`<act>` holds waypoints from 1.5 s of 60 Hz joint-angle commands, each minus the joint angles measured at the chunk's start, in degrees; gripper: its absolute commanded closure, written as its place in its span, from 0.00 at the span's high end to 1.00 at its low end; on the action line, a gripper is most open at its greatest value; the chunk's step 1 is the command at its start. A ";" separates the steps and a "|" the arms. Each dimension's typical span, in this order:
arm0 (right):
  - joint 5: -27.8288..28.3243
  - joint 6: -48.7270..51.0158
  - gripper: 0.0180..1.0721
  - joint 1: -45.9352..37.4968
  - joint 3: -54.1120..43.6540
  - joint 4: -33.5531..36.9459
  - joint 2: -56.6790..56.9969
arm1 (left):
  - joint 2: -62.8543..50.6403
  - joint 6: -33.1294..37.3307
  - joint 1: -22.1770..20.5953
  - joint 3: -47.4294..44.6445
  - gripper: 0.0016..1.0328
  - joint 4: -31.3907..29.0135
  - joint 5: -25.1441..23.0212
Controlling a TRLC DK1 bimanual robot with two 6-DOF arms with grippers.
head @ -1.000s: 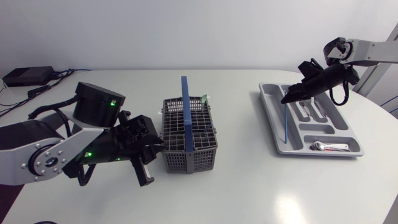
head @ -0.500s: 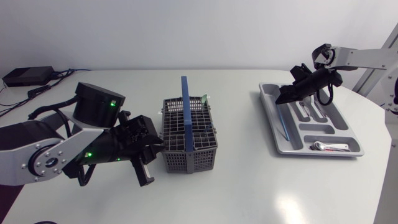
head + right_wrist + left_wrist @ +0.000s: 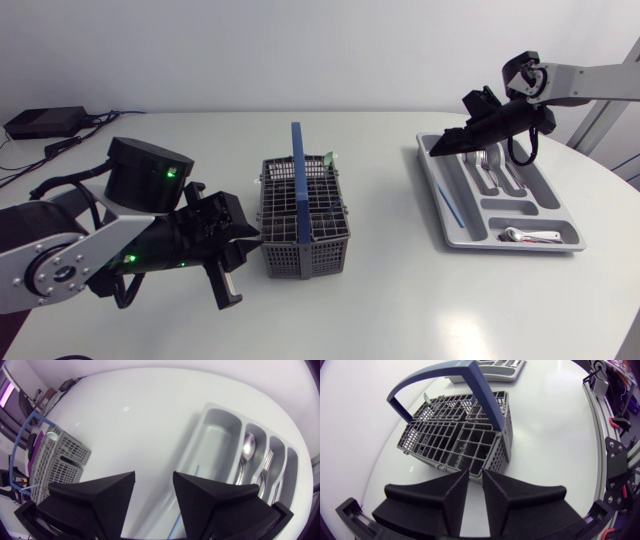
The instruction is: Unload the cutlery basket into the drawer organizer.
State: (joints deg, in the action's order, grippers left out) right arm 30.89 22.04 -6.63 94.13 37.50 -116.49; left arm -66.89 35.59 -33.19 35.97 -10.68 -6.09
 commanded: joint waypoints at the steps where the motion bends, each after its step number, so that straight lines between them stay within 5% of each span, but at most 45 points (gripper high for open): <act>1: 1.36 2.22 0.57 3.29 -8.35 -2.87 8.38 | 0.62 -1.14 -0.74 -1.86 0.21 -0.57 0.11; 15: 2.42 10.21 0.57 12.17 -29.44 -12.10 27.10 | 0.71 -1.14 -0.91 -2.22 0.21 -0.48 0.46; 40: 1.54 15.14 0.57 24.74 -46.67 -23.87 40.72 | 1.50 -1.14 -1.44 -3.01 0.21 -0.40 0.46; 90: -5.32 11.80 0.56 35.90 -44.91 -34.77 32.29 | 1.94 -0.88 -1.26 -3.62 0.21 -0.05 0.46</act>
State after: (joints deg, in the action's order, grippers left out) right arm 26.41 34.72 28.49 47.59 3.55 -82.78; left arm -65.60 35.59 -34.22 34.00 -10.66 -5.69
